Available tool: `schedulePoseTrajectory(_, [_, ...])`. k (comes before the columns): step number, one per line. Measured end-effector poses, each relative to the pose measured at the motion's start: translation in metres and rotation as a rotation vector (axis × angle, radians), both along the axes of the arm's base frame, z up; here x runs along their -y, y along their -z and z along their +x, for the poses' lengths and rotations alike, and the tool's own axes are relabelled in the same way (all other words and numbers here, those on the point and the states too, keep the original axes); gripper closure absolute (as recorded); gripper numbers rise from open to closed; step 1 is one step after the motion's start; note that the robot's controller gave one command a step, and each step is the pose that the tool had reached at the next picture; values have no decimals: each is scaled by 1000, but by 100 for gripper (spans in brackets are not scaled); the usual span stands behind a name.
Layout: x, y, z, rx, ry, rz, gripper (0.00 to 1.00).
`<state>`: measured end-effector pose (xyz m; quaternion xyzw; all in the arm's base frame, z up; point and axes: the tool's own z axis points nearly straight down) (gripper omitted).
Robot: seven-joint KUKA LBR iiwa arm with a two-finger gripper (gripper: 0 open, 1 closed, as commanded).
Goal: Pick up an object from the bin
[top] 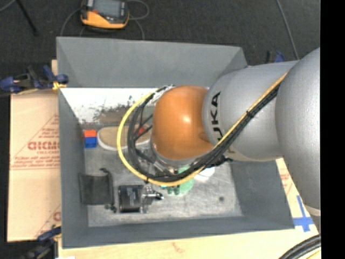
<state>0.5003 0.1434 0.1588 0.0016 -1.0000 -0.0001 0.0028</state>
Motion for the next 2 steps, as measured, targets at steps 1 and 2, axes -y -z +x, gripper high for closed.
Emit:
schedulePoseTrajectory(1, [0, -4, 2, 7, 3, 1, 0])
schedulePoseTrajectory(2, [7, 86, -6, 9, -214, 1, 100])
